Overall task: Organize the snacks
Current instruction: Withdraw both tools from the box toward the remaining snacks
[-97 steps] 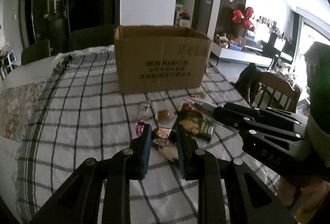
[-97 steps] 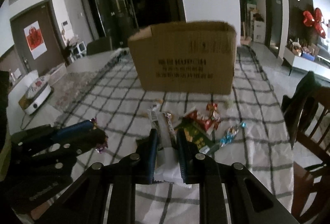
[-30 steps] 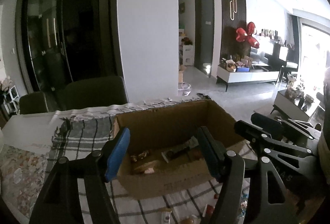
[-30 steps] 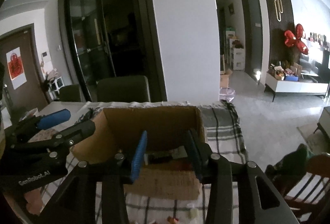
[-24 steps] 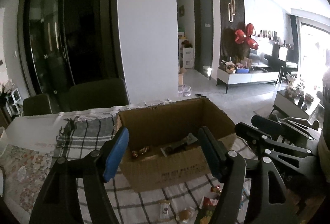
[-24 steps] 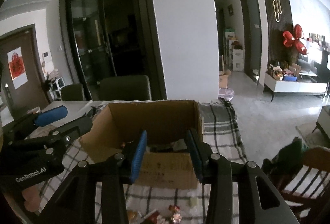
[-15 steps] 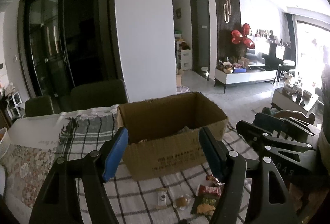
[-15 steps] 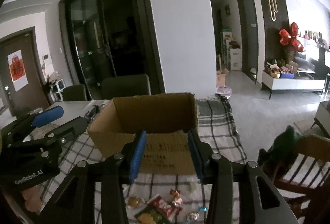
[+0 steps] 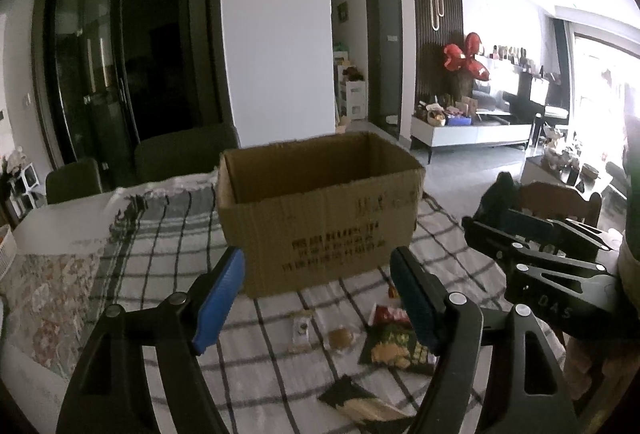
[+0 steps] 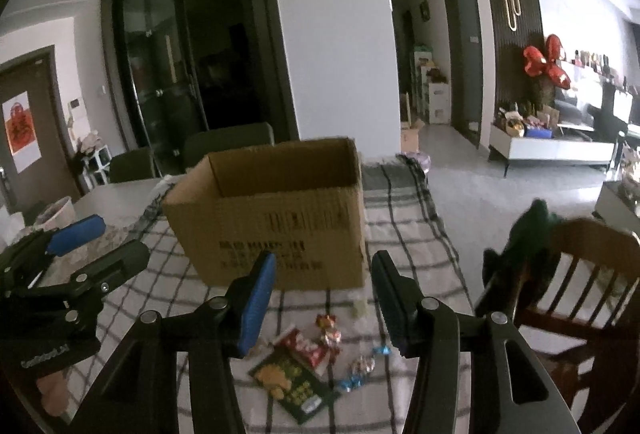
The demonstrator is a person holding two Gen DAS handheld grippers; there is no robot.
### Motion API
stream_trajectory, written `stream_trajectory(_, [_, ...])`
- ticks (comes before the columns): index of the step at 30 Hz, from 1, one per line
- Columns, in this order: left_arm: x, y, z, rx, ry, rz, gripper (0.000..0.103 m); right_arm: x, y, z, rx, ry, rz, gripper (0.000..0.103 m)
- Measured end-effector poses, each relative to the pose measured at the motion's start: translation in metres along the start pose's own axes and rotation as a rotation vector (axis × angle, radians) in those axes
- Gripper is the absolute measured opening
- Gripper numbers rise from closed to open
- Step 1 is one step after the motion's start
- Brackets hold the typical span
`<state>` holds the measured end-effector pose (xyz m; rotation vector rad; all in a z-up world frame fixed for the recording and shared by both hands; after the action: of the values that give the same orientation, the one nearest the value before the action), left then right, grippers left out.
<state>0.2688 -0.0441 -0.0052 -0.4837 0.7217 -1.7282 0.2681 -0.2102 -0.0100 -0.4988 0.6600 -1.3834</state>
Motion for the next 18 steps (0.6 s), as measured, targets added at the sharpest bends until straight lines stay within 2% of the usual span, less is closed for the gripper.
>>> stream_trajectory(7, [0.009,0.012,-0.023,-0.059,0.002,-0.028,0.075,0.007,0.011,-0.027,-0.07,0.022,0.001,0.051])
stream_trajectory(11, [0.017,0.021,-0.036,-0.091,0.024,-0.019,0.075,0.014,0.021,-0.041,-0.112,0.04,-0.01,0.051])
stream_trajectory(18, [0.028,0.036,-0.051,-0.103,0.073,0.004,0.075,0.024,0.041,-0.058,-0.172,0.073,-0.015,0.051])
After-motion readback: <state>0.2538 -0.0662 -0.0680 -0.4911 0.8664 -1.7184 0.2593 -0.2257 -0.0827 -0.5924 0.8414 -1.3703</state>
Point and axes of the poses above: each gripper's, at about its wrist camera, not at the fingertips, and y roughly the way its jaws point, x to its right, z to its top, the point moved 2 cm from there along y, roughly the way its jaws point, and after that the axes turned 12 degrees about -x, right-handed, at the moved point
